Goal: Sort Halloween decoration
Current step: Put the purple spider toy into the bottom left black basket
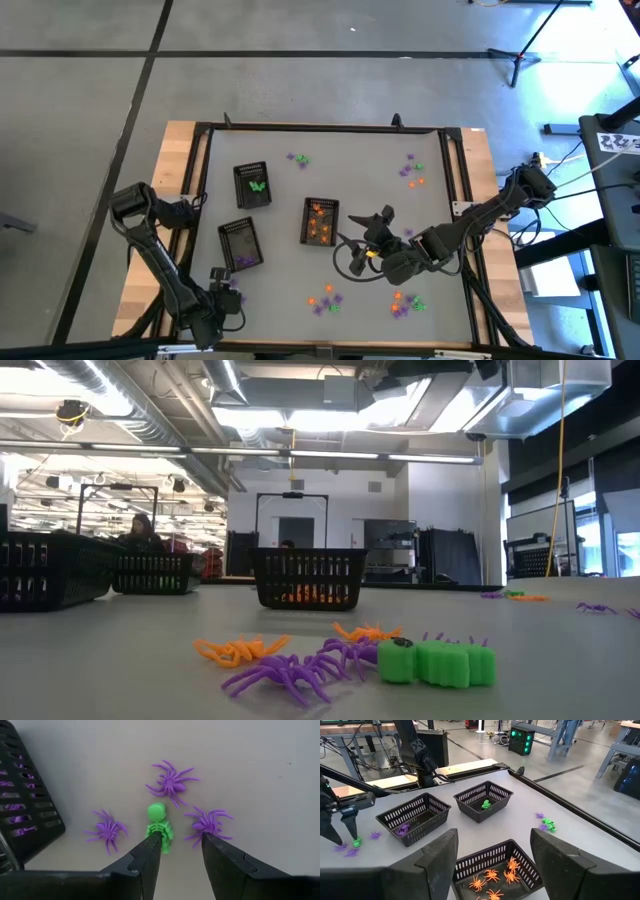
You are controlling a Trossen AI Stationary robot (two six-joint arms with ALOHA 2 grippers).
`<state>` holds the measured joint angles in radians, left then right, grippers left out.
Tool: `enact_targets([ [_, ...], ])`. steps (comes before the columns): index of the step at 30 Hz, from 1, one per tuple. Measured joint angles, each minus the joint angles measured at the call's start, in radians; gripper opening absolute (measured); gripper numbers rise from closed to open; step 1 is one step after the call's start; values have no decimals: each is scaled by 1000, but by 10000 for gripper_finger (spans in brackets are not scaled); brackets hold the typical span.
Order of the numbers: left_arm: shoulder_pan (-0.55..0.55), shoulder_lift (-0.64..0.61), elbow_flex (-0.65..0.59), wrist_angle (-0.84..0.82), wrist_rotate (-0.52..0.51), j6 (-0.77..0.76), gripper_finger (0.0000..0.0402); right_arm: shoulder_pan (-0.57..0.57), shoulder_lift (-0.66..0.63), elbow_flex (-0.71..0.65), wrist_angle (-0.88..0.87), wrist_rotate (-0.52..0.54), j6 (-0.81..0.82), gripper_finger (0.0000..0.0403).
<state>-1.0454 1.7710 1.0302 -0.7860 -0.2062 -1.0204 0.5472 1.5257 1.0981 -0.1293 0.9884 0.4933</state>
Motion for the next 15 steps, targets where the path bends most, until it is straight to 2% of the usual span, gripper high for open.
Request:
enact_targets([
  [8,4,-5,-2,-19,13,0,141,0,9,0,6,-2,1,246],
  [15,27,-37,-4,-14,64,-24,141,-22,35,0,14,-18,1,246],
])
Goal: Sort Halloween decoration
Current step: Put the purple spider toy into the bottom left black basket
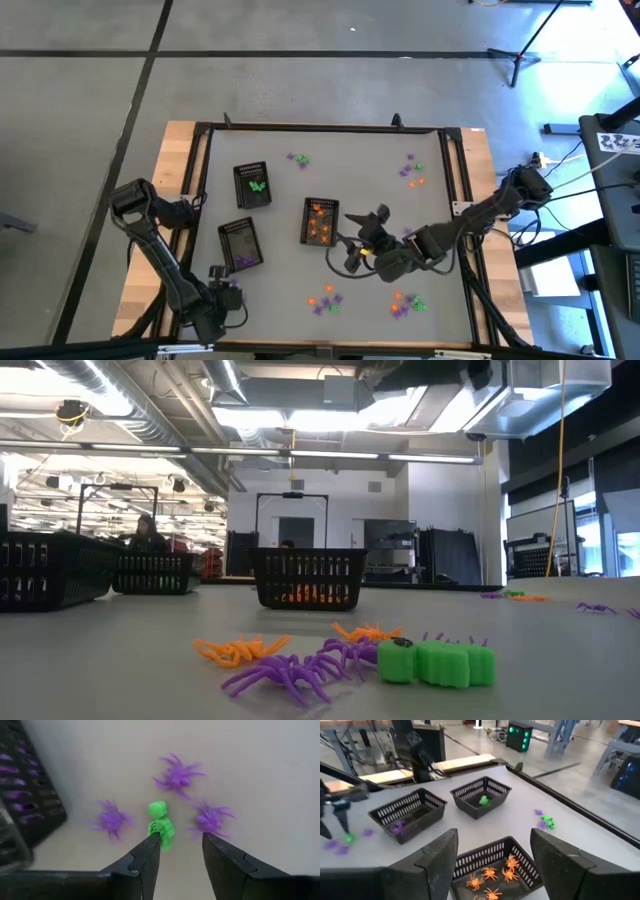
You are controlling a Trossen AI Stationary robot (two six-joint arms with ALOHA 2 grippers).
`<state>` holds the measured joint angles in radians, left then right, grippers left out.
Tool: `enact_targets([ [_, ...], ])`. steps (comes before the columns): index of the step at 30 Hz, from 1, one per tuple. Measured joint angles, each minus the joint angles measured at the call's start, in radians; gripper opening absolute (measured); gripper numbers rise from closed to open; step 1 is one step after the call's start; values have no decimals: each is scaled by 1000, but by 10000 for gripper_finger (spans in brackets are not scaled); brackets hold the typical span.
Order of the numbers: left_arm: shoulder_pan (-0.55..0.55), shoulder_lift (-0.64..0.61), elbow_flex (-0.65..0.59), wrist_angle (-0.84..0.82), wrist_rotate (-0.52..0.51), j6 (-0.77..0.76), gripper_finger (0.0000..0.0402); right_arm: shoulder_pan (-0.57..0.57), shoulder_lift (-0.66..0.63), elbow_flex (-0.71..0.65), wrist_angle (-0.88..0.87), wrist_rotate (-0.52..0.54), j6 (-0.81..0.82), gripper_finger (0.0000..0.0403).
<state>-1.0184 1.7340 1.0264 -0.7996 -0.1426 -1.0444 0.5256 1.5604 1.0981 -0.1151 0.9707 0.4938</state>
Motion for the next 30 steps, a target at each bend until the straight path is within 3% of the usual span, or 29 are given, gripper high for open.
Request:
enact_targets([
  [10,-11,0,0,75,23,4,141,-37,17,1,13,-74,1,246],
  [30,-11,-2,2,104,31,6,140,-36,17,1,16,-74,2,246],
])
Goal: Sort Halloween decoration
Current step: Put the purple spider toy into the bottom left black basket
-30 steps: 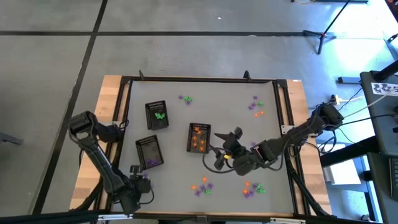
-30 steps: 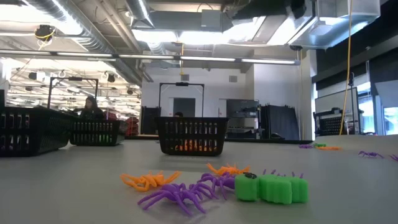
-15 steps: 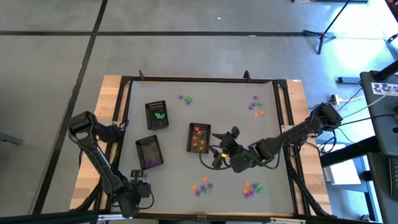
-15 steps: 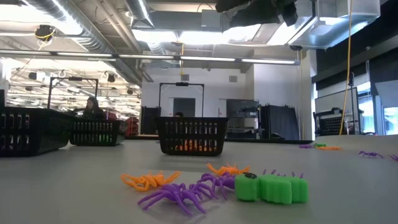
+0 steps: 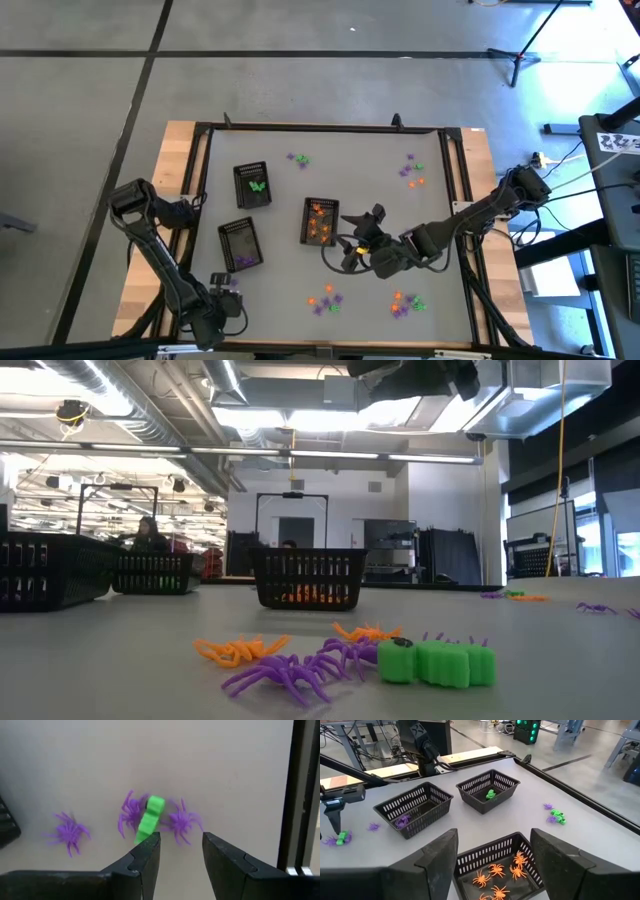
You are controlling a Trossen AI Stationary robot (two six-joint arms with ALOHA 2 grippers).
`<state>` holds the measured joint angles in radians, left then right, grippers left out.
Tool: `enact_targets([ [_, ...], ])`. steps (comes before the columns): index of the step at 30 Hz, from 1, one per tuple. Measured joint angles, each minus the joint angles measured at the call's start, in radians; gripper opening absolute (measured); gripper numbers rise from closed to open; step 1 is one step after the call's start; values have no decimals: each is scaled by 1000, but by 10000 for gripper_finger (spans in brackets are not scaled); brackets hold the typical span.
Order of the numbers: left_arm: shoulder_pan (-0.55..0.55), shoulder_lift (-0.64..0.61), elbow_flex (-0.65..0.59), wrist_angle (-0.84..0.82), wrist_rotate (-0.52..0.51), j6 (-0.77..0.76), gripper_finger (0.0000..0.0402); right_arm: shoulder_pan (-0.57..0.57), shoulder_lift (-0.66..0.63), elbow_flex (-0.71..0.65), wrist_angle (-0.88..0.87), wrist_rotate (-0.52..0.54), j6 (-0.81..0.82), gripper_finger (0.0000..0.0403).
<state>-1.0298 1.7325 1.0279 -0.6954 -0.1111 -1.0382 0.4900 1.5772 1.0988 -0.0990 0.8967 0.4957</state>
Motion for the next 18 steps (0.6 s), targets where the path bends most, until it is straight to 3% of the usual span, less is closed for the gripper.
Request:
enact_targets([
  [9,0,0,0,-19,37,-2,140,0,0,0,0,0,0,246],
  [18,0,0,0,30,-15,1,140,0,0,0,0,0,0,246],
])
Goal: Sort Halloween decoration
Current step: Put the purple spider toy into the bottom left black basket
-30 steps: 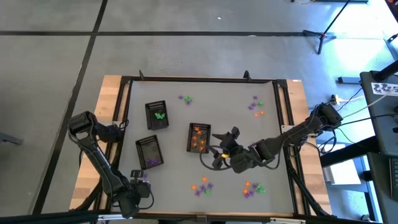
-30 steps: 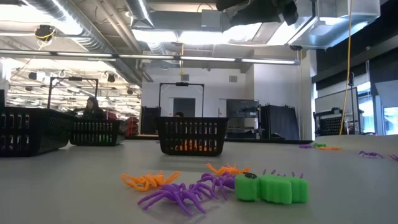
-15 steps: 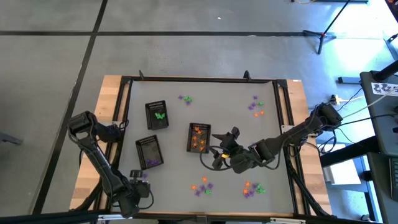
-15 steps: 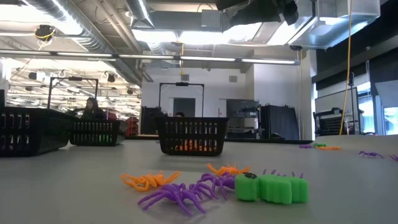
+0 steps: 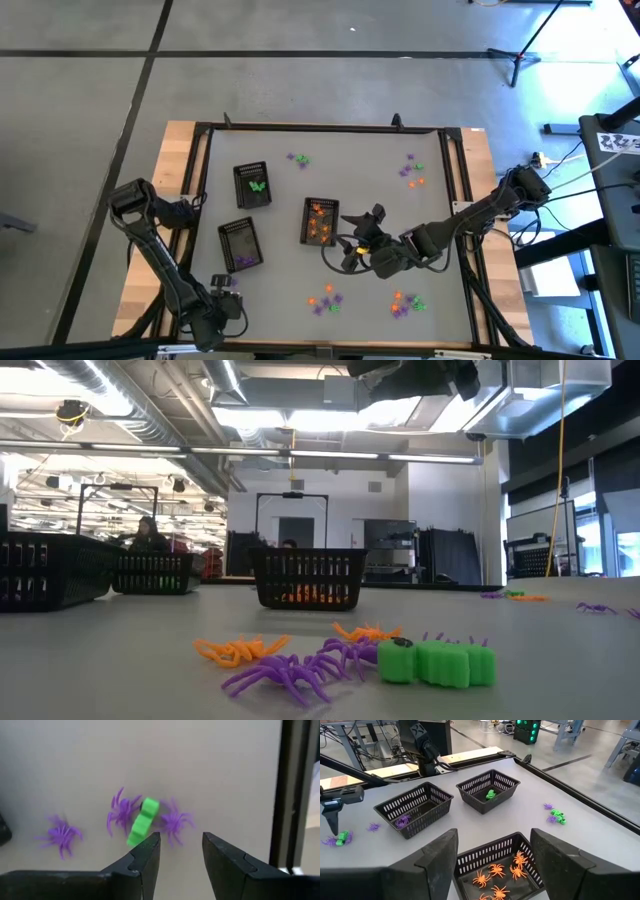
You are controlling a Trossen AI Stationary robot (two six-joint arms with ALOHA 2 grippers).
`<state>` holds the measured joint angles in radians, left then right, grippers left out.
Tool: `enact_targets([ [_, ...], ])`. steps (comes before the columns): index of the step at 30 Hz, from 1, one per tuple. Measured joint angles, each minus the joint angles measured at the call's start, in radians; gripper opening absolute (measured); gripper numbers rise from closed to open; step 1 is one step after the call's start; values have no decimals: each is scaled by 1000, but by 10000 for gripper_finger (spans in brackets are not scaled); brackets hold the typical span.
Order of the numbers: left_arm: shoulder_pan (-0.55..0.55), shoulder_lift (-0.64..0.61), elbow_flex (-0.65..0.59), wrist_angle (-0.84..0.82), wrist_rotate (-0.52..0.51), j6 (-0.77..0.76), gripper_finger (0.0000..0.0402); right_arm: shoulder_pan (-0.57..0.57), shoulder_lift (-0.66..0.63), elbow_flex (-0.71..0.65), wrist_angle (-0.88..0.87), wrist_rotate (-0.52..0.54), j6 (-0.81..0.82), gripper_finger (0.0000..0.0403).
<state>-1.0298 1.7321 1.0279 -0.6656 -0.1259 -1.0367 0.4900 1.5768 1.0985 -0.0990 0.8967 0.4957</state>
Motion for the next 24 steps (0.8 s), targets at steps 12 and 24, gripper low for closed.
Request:
enact_targets([
  [12,-5,58,4,24,2,19,84,0,0,0,0,0,0,246],
  [24,-4,54,11,7,56,19,3,0,-1,0,0,0,0,246],
])
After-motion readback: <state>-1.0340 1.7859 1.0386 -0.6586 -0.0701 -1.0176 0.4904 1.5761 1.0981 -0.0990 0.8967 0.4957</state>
